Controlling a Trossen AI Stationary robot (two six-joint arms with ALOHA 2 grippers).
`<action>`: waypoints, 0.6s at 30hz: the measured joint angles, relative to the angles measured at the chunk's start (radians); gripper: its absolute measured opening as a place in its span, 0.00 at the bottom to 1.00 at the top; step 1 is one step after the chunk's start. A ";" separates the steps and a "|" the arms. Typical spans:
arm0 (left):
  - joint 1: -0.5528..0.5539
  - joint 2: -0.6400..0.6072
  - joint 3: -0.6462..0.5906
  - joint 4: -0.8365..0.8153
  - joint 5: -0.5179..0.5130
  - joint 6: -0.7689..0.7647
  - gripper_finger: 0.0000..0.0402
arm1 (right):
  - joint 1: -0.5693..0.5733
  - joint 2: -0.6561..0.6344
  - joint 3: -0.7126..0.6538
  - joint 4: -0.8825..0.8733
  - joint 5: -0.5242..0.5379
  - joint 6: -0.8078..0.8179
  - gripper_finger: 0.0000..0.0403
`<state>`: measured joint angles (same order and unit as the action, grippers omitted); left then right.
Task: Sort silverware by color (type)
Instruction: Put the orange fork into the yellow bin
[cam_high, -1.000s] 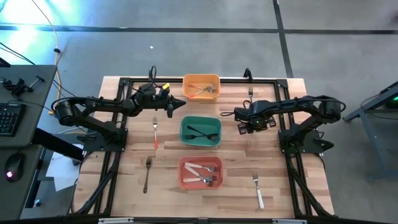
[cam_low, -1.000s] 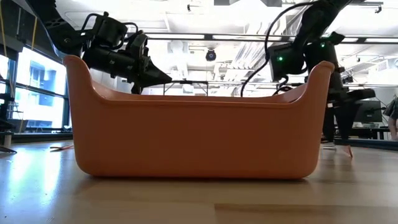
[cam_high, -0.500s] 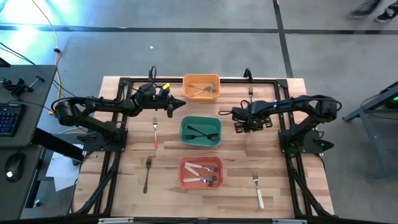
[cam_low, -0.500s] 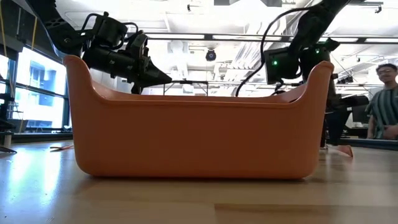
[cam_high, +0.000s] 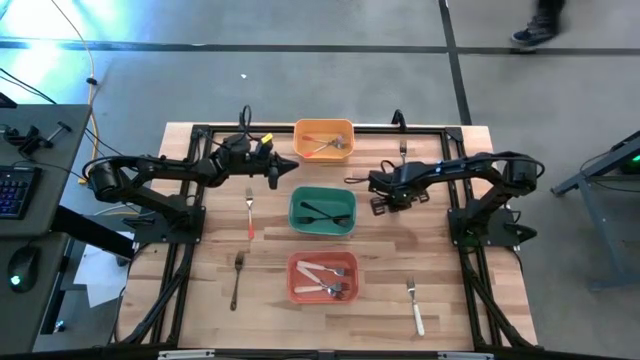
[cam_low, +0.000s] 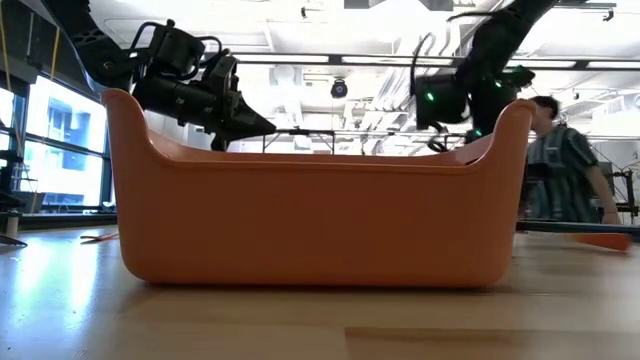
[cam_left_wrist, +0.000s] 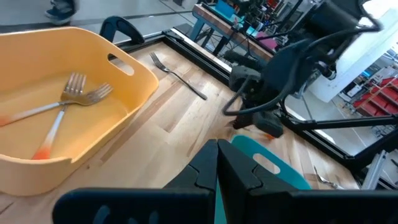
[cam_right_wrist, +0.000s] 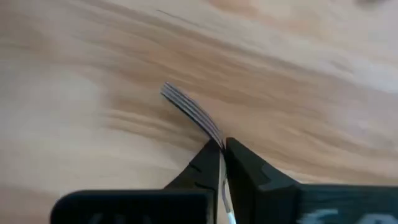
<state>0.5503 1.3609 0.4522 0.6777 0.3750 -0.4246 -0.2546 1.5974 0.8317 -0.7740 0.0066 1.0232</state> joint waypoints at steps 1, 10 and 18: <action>0.002 0.000 0.000 -0.001 0.000 0.002 0.00 | 0.000 0.000 0.017 0.002 0.000 -0.017 0.02; 0.073 -0.012 -0.038 0.009 0.007 -0.029 0.00 | -0.019 0.000 0.295 -0.014 0.084 -0.241 0.00; 0.128 -0.037 -0.139 0.076 -0.005 -0.099 0.00 | -0.124 0.067 0.577 -0.057 0.103 -0.537 0.00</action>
<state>0.6781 1.3235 0.3136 0.7535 0.3697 -0.5238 -0.3788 1.6648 1.4090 -0.8310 0.1100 0.4865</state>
